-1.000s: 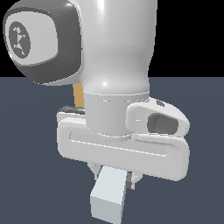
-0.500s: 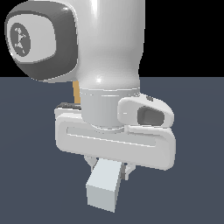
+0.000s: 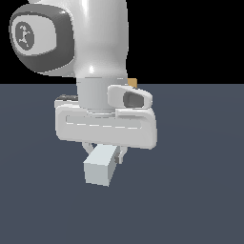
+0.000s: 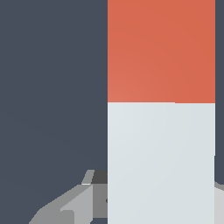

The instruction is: Insert the peg into the horizontal hole in a box.

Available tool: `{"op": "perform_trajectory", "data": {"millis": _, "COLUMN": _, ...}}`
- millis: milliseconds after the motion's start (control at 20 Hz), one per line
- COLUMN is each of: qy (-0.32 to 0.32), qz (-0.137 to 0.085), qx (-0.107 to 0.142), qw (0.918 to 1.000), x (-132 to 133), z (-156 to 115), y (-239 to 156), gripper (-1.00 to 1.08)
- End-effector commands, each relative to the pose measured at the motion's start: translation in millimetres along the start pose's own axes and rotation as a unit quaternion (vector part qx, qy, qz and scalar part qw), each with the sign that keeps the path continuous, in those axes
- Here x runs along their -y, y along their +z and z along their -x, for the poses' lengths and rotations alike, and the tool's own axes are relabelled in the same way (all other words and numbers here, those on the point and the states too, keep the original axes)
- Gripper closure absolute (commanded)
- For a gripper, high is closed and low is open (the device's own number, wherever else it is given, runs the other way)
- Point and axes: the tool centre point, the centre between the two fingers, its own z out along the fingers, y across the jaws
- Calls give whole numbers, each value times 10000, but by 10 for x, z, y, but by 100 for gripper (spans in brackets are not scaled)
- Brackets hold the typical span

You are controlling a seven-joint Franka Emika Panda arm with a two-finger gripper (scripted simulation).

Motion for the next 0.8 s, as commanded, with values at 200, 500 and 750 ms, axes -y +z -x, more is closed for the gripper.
{"op": "perform_trajectory", "data": {"millis": 200, "qy": -184, "qz": 22, "qx": -2, "qw": 9998, "x": 282, "z": -331, "y": -163, "gripper": 108}}
{"op": "perform_trajectory", "data": {"millis": 500, "qy": -272, "qz": 22, "qx": -1, "qw": 9996, "x": 427, "z": -492, "y": -235, "gripper": 108}}
{"op": "perform_trajectory", "data": {"millis": 750, "qy": -281, "qz": 22, "qx": -1, "qw": 9996, "x": 444, "z": -517, "y": -249, "gripper": 108}}
